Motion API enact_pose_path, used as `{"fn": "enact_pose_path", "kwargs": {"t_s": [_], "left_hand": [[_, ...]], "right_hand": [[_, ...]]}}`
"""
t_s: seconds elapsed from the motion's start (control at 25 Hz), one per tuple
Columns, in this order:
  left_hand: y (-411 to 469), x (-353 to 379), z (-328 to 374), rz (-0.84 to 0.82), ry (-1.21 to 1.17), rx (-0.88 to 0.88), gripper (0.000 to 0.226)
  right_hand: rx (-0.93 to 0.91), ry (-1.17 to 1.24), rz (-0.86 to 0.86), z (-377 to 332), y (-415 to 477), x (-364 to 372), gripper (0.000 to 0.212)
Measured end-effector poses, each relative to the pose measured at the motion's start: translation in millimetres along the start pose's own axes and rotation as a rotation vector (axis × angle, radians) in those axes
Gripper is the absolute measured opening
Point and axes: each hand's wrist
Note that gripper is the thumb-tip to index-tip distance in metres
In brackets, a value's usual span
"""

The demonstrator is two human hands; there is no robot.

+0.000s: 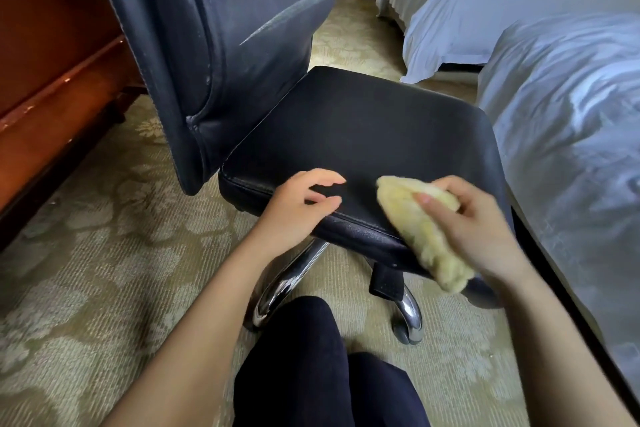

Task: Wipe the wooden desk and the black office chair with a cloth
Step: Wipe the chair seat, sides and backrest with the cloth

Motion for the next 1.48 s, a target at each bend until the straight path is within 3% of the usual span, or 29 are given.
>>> {"fn": "enact_pose_path", "kwargs": {"t_s": [0.08, 0.2, 0.28, 0.44, 0.6, 0.72, 0.88, 1.28, 1.48], "left_hand": [[4.5, -9.5, -15.0, 0.081, 0.001, -0.034, 0.025], [10.4, -20.5, -30.3, 0.186, 0.010, -0.055, 0.021], [12.0, -25.9, -38.8, 0.256, 0.051, -0.041, 0.021], [15.9, -27.3, -53.1, 0.368, 0.151, -0.021, 0.026], [24.4, -21.7, -63.9, 0.494, 0.275, -0.130, 0.066], [27.1, -19.5, -76.3, 0.465, 0.266, -0.256, 0.106], [27.9, -14.6, -93.6, 0.440, 0.031, -0.316, 0.126], [25.6, -20.7, -119.3, 0.284, 0.004, -0.273, 0.135], [25.4, -33.0, -125.2, 0.252, 0.024, -0.274, 0.130]], "right_hand": [[-0.084, -0.017, -0.050, 0.7, 13.1, -22.7, 0.012], [0.033, 0.075, -0.237, 8.8, 38.2, -29.8, 0.014], [0.081, -0.108, -0.174, 20.7, 51.2, -21.9, 0.009], [0.034, -0.475, -0.038, 28.3, 34.9, -9.2, 0.051], [0.072, -0.702, -0.140, 30.5, 10.5, 21.8, 0.065], [0.053, -0.772, -0.080, 34.5, 26.7, 38.6, 0.050], [-0.096, -0.718, -0.183, 33.5, 51.6, 66.1, 0.043], [-0.518, -0.657, -0.602, -31.6, 124.7, 203.6, 0.051], [-0.674, -0.681, -0.754, -41.2, 133.5, 212.6, 0.051]]}}
Point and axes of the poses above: each hand's wrist, its own y-axis towards the middle knuckle, its own x-axis out of the palm, z = x × y, and after that the axes turned 9 degrees about -x, right-handed
